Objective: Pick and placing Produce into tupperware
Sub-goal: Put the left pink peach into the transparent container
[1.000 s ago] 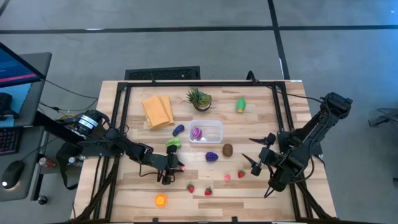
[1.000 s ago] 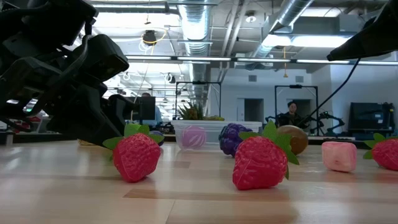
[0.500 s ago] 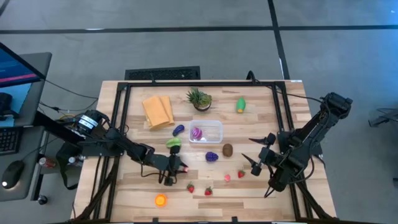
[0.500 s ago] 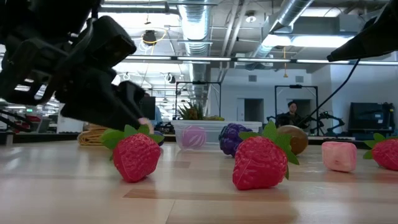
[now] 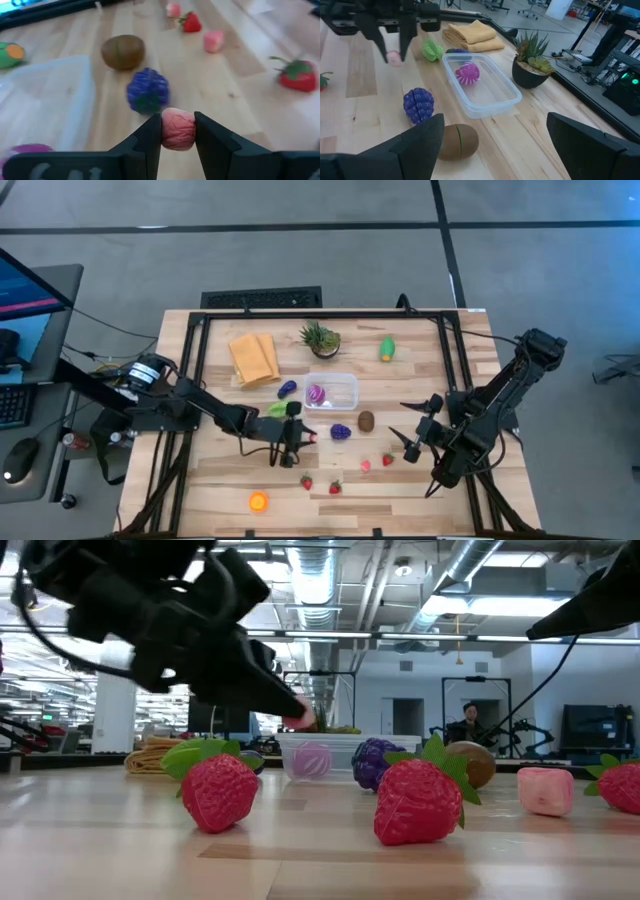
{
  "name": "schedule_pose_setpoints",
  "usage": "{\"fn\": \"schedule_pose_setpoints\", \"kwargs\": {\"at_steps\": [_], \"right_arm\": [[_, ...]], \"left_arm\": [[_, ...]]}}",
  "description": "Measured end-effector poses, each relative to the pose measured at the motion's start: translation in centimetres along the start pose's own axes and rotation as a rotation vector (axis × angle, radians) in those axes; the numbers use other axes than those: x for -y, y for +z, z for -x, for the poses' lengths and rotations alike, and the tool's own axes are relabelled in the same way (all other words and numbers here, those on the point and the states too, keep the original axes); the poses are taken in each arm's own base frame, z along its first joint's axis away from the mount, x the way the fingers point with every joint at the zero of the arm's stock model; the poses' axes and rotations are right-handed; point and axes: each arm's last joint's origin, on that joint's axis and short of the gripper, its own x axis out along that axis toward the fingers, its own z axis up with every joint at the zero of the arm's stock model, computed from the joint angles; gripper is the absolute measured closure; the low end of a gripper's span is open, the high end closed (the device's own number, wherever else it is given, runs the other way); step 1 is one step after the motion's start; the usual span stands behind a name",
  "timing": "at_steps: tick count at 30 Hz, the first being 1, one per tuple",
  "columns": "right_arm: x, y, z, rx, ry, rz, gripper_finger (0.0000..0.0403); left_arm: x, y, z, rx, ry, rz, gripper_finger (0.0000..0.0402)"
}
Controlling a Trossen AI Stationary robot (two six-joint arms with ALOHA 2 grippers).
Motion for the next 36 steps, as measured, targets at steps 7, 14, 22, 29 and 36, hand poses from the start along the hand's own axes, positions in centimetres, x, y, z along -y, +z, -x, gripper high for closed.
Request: {"fn": "schedule_pose_setpoints", "kwargs": {"at_steps": [7, 14, 22, 29, 36], "right_arm": [[0.0, 0.0, 0.0, -0.001, 0.001, 0.000, 0.0058], [0.0, -0.1, 0.0, -0.019, 0.012, 0.000, 0.0058], [0.0, -0.1, 0.0, -0.022, 0.013, 0.000, 0.0058], [0.0, -0.1, 0.0, -0.022, 0.013, 0.000, 0.0058], [0.0, -0.1, 0.0, -0.022, 0.014, 0.000, 0.0058]], "left_arm": [[-2.3, 1.6, -1.2, -0.063, 0.057, -0.033, 0.0303], [-4.2, 3.7, -2.0, -0.096, 0.097, -0.098, 0.0303], [-7.6, 5.3, -2.5, -0.196, 0.152, -0.138, 0.0303], [-11.4, 4.9, -2.4, -0.320, 0.210, -0.092, 0.0303], [-14.0, 3.7, -2.0, -0.373, 0.196, 0.014, 0.0303]]}}
